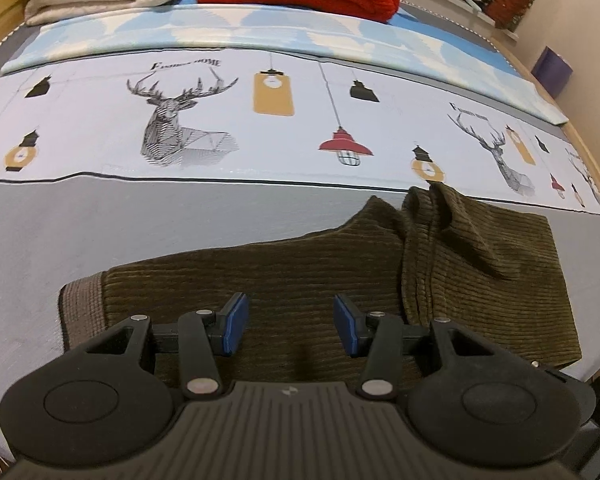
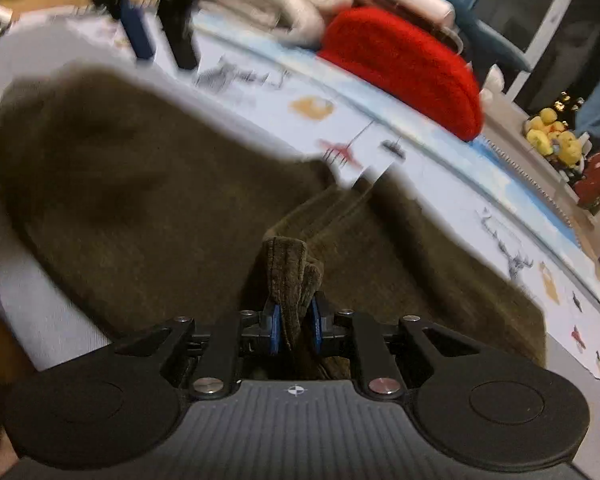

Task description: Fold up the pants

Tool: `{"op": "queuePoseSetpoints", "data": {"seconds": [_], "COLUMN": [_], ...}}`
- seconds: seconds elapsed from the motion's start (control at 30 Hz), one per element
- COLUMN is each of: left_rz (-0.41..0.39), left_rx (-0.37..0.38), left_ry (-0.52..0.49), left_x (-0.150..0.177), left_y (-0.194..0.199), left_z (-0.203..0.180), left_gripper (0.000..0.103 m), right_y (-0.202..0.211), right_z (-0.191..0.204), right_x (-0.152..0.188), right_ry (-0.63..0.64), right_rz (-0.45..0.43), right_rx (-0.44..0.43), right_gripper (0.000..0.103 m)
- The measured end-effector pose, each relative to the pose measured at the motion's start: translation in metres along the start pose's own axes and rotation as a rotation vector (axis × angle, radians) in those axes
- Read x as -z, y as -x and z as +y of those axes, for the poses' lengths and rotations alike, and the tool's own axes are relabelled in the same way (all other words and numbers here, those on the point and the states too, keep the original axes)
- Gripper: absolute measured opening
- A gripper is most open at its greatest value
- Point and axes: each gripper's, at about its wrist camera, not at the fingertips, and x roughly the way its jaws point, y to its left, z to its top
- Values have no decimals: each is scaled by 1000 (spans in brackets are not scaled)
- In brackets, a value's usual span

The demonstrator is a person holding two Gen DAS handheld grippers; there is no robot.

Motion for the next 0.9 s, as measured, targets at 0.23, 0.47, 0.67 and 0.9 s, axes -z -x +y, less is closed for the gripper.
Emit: {"op": "queuePoseSetpoints", "data": {"seconds": [0.23, 0.47, 0.67, 0.9], "left_rz": [2, 11, 19, 29], "left_rx": [-11, -1, -16, -18], "left_ry": [10, -23, -24, -41], "left_x": [-1, -2, -3, -2], "left_y": [-1, -6, -12, -15], "left_z": [8, -9, -13, -18], "left_gripper": [52, 52, 52, 52], "right_y": [30, 39, 60, 15], "right_z": [5, 10, -20, -23], "right_x": [-12, 16, 9, 8], "right_ry": [105, 216, 79, 58], "right_rz": [-89, -17, -131, -16], "right_rx": [40, -147, -158, -170], "right_gripper": [16, 27, 45, 34]}}
